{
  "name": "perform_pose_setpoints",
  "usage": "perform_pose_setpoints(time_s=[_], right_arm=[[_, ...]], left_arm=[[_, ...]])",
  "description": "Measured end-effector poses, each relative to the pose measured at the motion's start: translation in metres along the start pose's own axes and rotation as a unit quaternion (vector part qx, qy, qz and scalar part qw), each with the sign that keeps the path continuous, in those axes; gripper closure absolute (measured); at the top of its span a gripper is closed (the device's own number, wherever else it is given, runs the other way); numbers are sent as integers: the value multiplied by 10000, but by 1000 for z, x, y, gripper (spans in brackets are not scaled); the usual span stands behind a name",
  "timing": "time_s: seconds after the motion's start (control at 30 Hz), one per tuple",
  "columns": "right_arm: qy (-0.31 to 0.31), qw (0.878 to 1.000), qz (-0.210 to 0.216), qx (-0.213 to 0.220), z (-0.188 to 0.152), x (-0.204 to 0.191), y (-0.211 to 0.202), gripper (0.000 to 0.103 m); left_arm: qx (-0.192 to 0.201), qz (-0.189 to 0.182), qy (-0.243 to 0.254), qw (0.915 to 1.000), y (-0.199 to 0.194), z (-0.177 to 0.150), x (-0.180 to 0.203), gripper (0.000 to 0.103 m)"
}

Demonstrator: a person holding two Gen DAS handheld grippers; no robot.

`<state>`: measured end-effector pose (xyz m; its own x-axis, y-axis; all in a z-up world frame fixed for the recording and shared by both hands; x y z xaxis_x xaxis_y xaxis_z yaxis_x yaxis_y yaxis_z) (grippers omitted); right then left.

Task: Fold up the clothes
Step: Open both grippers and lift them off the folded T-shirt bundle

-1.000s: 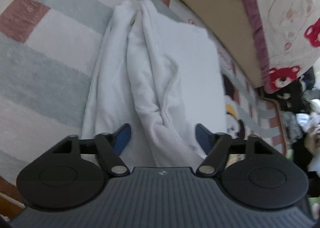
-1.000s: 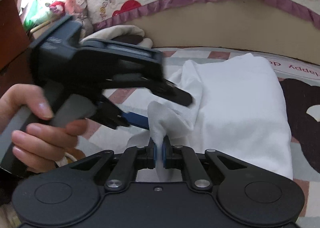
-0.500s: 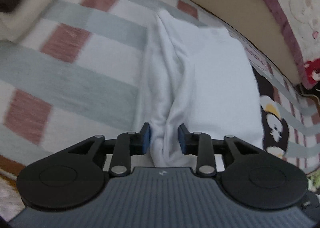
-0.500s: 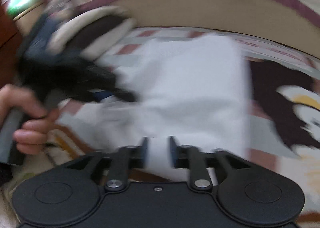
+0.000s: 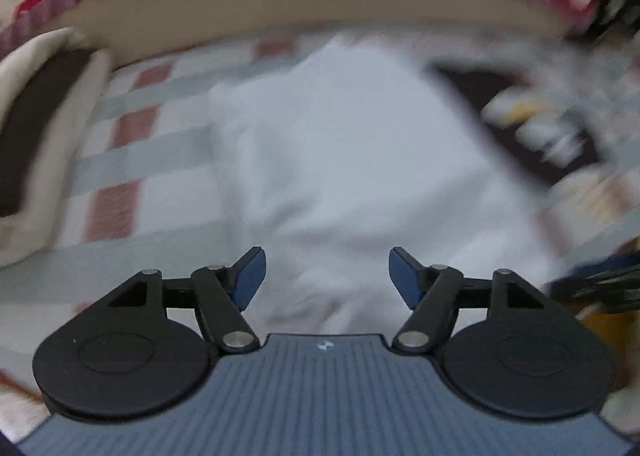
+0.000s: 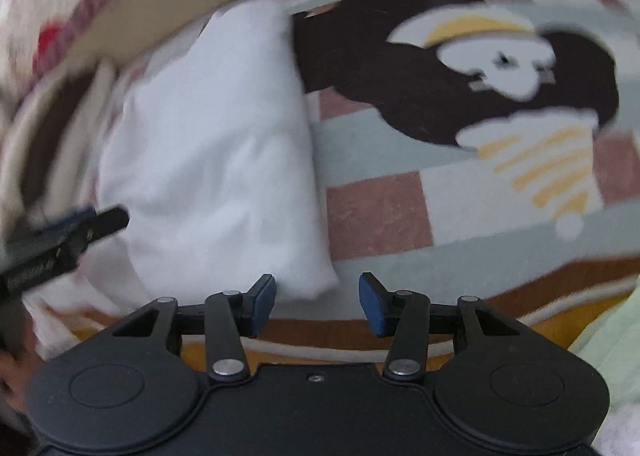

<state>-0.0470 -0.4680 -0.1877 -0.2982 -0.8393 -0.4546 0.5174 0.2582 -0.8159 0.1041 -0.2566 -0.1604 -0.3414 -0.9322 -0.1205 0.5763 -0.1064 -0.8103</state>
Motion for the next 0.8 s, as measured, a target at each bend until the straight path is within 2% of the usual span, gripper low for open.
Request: perform_pose_setpoints(time_s=[0.1, 0.17, 0.27, 0.4, 0.47, 0.53, 0.6, 0.7, 0.73, 0.8], right_arm=[[-513, 9984, -208, -112, -6, -9, 6, 50], [-729, 9968, -294, -174, -8, -12, 10, 50], [-446, 9973, -546, -182, -6, 4, 13, 50], [-550, 9970, -487, 229, 5, 0, -6, 50], [-803, 9942, -393, 591, 11, -12, -21, 50], [-1012, 9897, -165, 1001, 18, -26, -31, 50], [-1173, 9835, 60, 1374, 24, -39, -40, 50], [-1409, 9713, 386, 1879, 33, -58, -52, 50], [-1484, 9696, 460, 1891, 35, -62, -50, 50], [-1490, 9700, 679, 1797, 35, -69, -37, 50]], left_arm=[[-266, 427, 198, 9985, 7, -9, -4, 37], [-306, 670, 154, 9972, 6, -9, -14, 35], [-347, 848, 96, 9957, 1, -12, -26, 35], [-571, 248, -180, 9979, -9, -21, -25, 37], [-784, -227, -450, 9956, -12, -29, -23, 37], [-991, -491, -756, 9910, -10, -36, -24, 37], [-1140, -615, -951, 9870, -5, -40, -25, 37], [-1490, -690, -802, 9832, 2, -55, -21, 33], [-1617, -693, -714, 9818, 3, -62, -19, 33], [-1549, -594, -589, 9844, 1, -63, -17, 33]])
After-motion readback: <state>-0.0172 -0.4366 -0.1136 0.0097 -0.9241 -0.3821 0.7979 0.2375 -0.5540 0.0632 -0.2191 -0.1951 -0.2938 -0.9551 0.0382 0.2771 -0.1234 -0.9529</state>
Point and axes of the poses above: each gripper's, at about its wrist camera, not at the fingertips, and y roughly the way its jaws point, x to its right, z to its top, the point moved 9 cm from there along y, roughly the way its jaws point, and after that the axes turned 9 degrees about z, right-handed, at the moved point
